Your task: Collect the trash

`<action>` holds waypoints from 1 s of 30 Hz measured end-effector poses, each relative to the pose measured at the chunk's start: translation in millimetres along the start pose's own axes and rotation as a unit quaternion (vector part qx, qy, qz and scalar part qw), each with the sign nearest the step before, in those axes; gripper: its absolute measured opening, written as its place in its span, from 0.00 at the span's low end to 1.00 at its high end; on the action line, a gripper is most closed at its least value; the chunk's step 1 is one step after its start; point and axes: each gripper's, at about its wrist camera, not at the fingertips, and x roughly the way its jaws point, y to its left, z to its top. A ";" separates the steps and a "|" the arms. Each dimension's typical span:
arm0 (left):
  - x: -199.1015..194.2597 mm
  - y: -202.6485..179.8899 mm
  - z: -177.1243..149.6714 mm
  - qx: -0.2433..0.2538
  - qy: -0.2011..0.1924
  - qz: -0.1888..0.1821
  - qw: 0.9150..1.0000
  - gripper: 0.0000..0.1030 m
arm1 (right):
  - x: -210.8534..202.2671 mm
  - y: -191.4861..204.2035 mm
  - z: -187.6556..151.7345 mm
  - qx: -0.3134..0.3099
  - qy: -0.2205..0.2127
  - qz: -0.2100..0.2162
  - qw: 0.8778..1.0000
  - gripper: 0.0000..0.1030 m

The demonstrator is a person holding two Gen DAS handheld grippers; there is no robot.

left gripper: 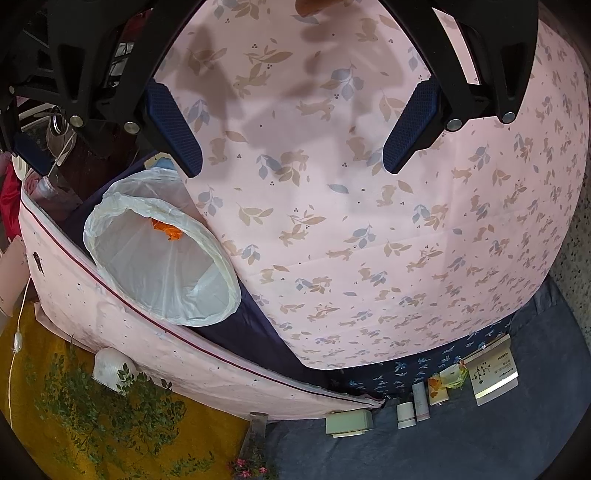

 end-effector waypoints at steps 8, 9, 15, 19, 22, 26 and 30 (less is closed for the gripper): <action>1.6 0.5 0.1 0.000 0.003 0.001 1.000 0.91 | 2.5 0.4 -2.3 0.001 0.004 0.001 1.000 0.93; 2.5 1.0 0.3 -0.001 0.004 0.001 1.000 0.91 | 2.7 0.6 -2.4 0.001 0.004 0.002 1.000 0.93; 6.6 4.1 1.7 -0.011 0.007 -0.001 1.000 0.91 | 4.6 1.3 -3.4 0.003 0.006 0.005 1.000 0.93; 8.0 3.8 2.9 -0.010 0.006 -0.001 1.000 0.91 | 7.2 -0.1 -3.6 0.006 0.007 0.005 1.000 0.93; 10.1 2.6 5.2 -0.009 0.006 -0.003 1.000 0.91 | 7.2 -0.3 -2.3 0.009 0.006 0.006 1.000 0.93; 10.5 1.6 7.8 -0.007 0.004 -0.004 1.000 0.91 | 6.8 -1.0 -0.3 0.011 0.003 0.007 1.000 0.93; 9.1 1.0 11.7 -0.010 0.000 -0.003 1.000 0.91 | 5.5 -1.8 1.8 0.014 0.001 0.009 1.000 0.93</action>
